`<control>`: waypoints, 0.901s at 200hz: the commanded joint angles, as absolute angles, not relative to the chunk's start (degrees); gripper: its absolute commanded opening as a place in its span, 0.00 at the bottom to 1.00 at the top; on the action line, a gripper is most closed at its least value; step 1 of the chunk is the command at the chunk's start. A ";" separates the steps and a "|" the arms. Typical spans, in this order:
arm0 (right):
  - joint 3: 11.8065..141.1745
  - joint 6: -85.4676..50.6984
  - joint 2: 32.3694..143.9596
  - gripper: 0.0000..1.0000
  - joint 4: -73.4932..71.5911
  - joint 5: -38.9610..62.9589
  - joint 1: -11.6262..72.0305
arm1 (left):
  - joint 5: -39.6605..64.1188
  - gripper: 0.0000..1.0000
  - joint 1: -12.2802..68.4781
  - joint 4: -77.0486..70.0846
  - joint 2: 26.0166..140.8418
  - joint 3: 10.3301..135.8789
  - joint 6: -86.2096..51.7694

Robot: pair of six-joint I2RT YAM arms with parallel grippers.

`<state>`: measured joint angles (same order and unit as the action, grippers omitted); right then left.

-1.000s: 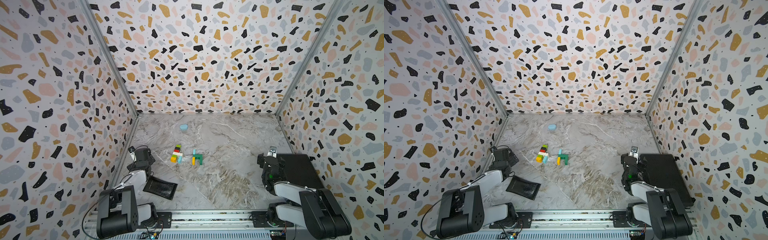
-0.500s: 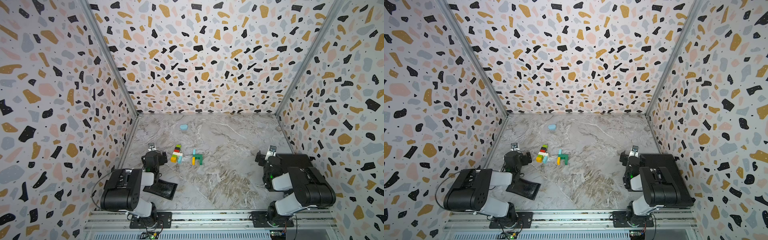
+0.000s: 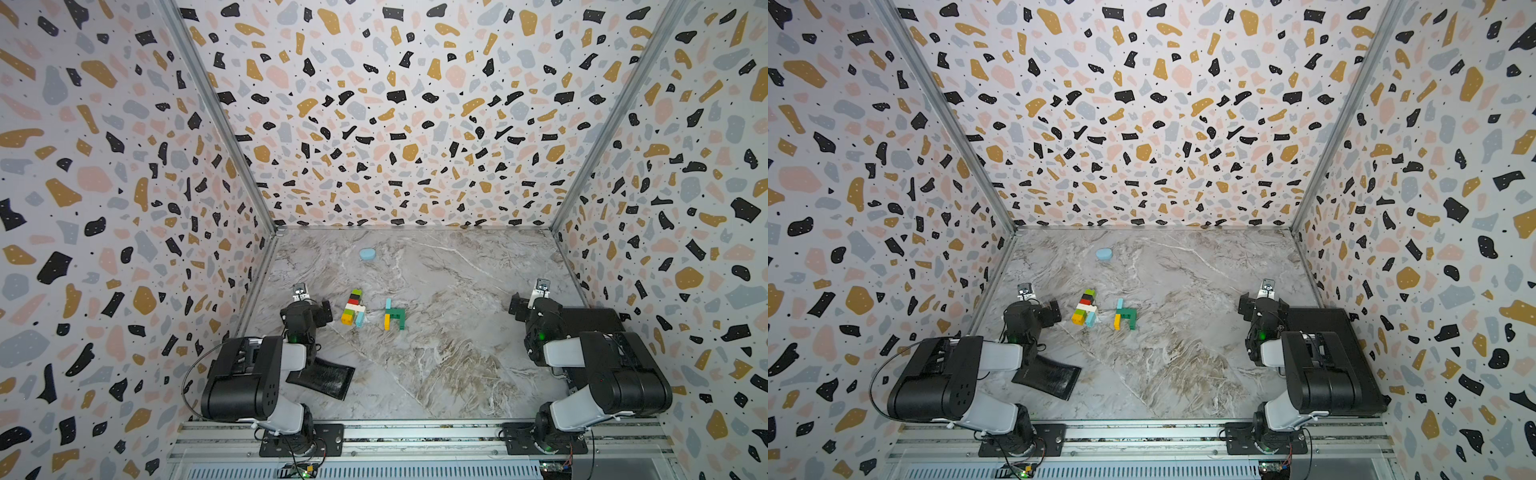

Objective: Assemble the letter h with lego
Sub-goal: Reset both arms

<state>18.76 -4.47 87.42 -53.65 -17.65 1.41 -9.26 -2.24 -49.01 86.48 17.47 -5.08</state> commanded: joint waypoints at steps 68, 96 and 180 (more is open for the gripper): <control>18.81 -3.98 87.00 1.00 -53.61 -17.39 1.50 | -8.49 0.99 -2.47 -52.07 86.41 17.78 -4.25; 18.89 -4.04 86.85 1.00 -53.16 -17.45 1.56 | -8.47 0.99 -2.44 -51.95 85.85 17.49 -4.22; 18.90 -4.04 86.92 1.00 -53.25 -17.43 1.50 | -11.39 0.99 -3.62 -80.92 90.44 4.54 -6.80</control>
